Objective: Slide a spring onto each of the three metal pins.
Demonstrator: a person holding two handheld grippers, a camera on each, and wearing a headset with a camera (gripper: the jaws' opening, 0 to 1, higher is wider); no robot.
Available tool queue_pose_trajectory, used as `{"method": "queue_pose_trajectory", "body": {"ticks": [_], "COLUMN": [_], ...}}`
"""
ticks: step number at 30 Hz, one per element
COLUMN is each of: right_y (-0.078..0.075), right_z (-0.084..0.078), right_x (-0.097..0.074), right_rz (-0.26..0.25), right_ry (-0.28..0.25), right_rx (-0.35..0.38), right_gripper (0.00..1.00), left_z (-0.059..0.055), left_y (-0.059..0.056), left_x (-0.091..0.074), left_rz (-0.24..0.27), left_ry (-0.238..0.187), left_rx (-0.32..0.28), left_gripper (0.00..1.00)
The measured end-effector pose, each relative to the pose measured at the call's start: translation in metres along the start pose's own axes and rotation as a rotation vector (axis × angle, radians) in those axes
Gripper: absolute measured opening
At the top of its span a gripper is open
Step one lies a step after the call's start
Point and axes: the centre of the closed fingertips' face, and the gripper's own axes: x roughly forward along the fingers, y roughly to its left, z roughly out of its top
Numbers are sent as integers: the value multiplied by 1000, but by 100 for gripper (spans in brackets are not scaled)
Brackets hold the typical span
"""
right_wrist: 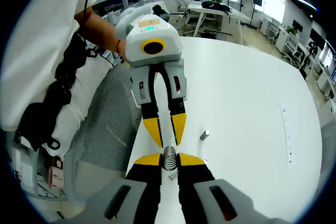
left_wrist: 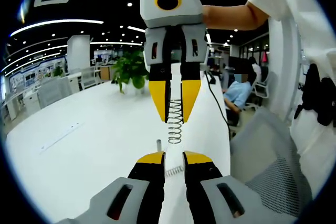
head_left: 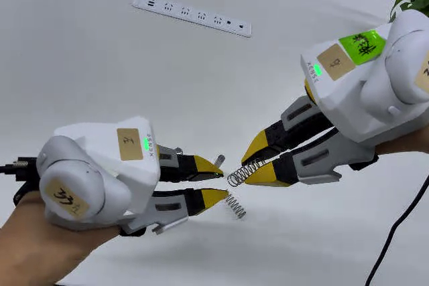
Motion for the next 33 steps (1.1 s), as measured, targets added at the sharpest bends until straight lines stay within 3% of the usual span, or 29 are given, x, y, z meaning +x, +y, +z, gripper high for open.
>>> {"method": "queue_pose_trajectory", "body": {"ticks": [4, 9, 16, 24, 29, 33], "right_y": [-8, -22, -39, -55, -64, -70], "right_z": [-2, -9, -17, -25, -31, -37], "right_x": [-2, 1, 6, 18, 28, 35], "right_rz": [-24, -66, -93, -103, -98, -94], "right_ry": [9, 46, 86, 130, 151, 178], "right_rx": [9, 32, 54, 65, 73, 71], "right_gripper": [12, 12, 12, 12, 12, 12], "left_z": [-6, -17, -28, -41, -46, -46], "left_y": [5, 11, 22, 35, 40, 41], "left_x": [-7, -13, -25, -39, -44, -45], "left_rz": [20, 48, 93, 116, 124, 125], "left_ry": [7, 30, 28, 37, 25, 18], "left_rx": [-13, -24, -35, -55, -66, -64], "left_gripper": [18, 30, 44, 62, 79, 86]}}
